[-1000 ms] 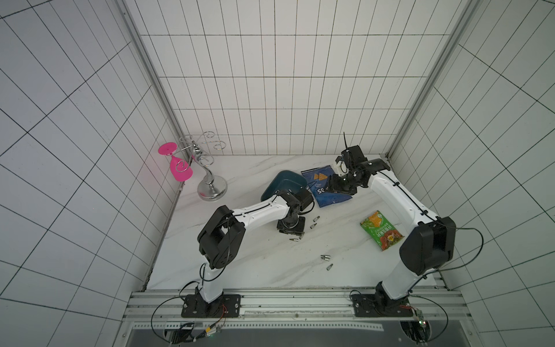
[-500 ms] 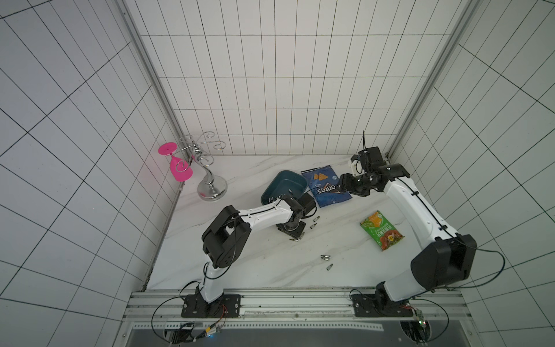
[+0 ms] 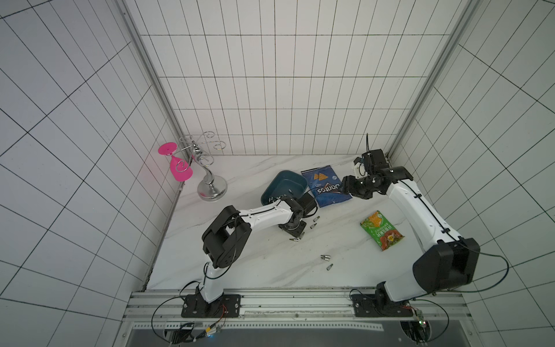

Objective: Put the bit on the desktop into the storage box
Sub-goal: Place the screwdriver bit in the storage box.

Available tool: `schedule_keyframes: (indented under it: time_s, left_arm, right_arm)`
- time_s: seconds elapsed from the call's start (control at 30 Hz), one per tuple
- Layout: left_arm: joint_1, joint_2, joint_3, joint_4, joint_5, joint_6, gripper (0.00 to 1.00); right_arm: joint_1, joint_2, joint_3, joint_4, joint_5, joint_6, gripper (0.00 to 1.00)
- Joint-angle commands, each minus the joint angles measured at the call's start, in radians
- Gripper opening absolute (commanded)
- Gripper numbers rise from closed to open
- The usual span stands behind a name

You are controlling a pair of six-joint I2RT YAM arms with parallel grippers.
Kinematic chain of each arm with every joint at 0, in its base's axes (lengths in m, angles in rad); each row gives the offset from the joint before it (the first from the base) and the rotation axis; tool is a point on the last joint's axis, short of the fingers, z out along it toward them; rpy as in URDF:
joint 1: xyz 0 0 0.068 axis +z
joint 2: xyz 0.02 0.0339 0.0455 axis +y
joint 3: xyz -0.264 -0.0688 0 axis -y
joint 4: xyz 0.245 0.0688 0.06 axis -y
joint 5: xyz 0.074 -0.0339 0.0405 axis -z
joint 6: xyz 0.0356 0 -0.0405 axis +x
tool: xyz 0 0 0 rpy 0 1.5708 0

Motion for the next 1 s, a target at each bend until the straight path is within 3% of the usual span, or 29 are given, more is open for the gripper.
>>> schedule_keyframes:
  time_s: [0.0,0.43,0.97]
  left_arm:
    - [-0.004,0.023,0.011,0.025,0.014,0.011,0.47]
    - [-0.004,0.067,0.022,0.018,0.033,0.015,0.39]
    - [-0.004,0.118,0.042,0.0,0.06,0.012,0.23]
  right_arm:
    - [-0.011,-0.024,-0.013,0.0,-0.016,-0.006,0.63]
    - [-0.026,-0.042,-0.045,0.008,-0.024,-0.008,0.63]
    - [-0.029,-0.04,-0.095,0.026,-0.045,-0.005,0.63]
